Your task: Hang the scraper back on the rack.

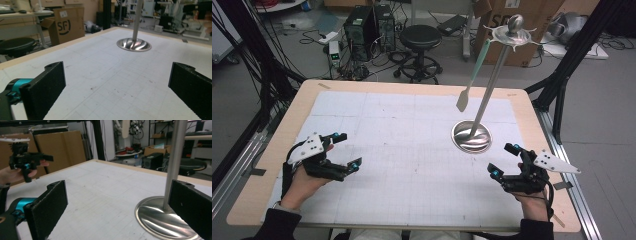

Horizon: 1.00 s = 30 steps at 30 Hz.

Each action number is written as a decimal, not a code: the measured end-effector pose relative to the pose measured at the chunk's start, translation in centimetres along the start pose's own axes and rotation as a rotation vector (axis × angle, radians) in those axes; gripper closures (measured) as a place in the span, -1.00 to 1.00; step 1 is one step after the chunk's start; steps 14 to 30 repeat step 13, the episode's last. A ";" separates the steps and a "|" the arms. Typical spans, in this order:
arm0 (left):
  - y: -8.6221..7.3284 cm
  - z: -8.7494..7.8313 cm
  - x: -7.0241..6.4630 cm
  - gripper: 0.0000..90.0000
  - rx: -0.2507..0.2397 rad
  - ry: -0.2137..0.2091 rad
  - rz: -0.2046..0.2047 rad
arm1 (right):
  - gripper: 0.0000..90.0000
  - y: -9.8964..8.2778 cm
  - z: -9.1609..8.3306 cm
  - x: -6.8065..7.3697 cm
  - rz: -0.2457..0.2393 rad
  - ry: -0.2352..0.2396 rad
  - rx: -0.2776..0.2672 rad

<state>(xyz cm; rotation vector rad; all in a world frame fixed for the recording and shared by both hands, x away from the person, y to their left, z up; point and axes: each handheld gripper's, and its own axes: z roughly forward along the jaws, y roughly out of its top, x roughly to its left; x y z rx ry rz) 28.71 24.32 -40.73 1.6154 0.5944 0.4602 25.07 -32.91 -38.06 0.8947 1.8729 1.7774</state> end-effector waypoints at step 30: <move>-2.1 -2.0 1.5 -0.96 0.001 0.145 -0.059 | -0.97 -0.5 0.1 -0.7 0.004 -0.036 0.000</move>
